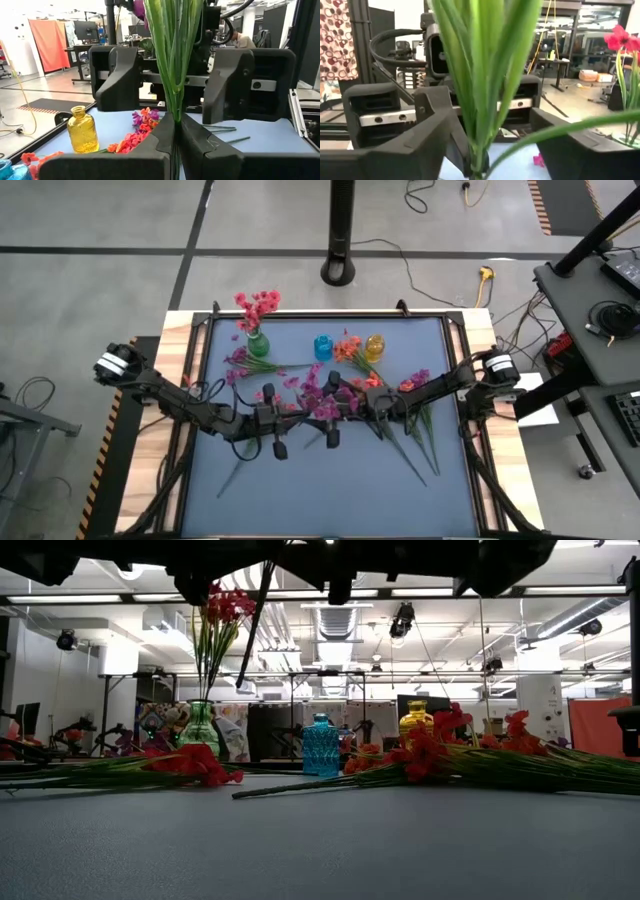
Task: Sort flowers into vase by color
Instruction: Put the bottom left violet flower into the blue vase
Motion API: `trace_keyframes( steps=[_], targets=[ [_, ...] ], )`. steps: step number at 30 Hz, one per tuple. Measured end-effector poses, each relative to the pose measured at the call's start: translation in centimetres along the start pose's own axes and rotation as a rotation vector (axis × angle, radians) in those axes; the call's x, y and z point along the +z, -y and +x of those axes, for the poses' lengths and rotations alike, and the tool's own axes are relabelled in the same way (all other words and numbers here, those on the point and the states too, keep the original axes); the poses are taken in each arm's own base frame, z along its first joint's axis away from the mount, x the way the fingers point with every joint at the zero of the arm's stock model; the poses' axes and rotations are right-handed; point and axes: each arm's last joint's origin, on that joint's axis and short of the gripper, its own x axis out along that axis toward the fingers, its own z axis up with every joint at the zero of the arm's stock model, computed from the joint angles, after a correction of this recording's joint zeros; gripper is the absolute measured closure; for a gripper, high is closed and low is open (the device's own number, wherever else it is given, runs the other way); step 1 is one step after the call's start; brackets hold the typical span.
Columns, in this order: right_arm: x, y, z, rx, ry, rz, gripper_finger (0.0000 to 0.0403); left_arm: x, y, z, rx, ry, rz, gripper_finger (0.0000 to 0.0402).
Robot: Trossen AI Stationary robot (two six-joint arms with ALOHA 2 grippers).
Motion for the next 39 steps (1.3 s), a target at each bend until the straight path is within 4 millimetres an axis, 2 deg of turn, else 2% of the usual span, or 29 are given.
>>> trace_keyframes(
  steps=[6, 16, 21, 27, 32, 36, 39],
  targets=[
    [0.1, 0.1, 0.3, -0.003, 0.005, -0.008, 0.0222, 0.1, 0.0, 0.0, 0.003, 0.007, -0.007, 0.0401],
    [0.1, 0.2, 0.3, -0.009, 0.005, -0.009, 0.0320, 0.1, -0.2, 0.0, 0.061, 0.007, -0.031, 0.0401],
    [0.1, 0.2, 0.3, -0.008, 0.005, -0.016, 0.0359, 0.1, -0.3, 0.0, 0.073, 0.007, -0.035, 0.0375],
    [0.1, 0.2, 0.3, -0.003, 0.006, -0.025, 0.0383, 0.1, -0.3, 0.0, 0.081, 0.007, -0.040, 0.0307],
    [0.5, 0.3, 0.2, -0.009, 0.010, -0.025, 0.0385, 0.2, -0.4, -0.1, 0.083, -0.006, -0.077, 0.0254],
    [1.5, 0.9, 0.3, -0.032, -0.010, -0.029, 0.0385, 0.1, -0.6, -0.3, 0.079, -0.048, -0.102, 0.0228],
    [2.7, 2.1, 0.4, -0.057, -0.061, -0.022, 0.0385, 0.0, -0.8, -0.7, 0.082, -0.101, -0.112, 0.0219]
  ],
)
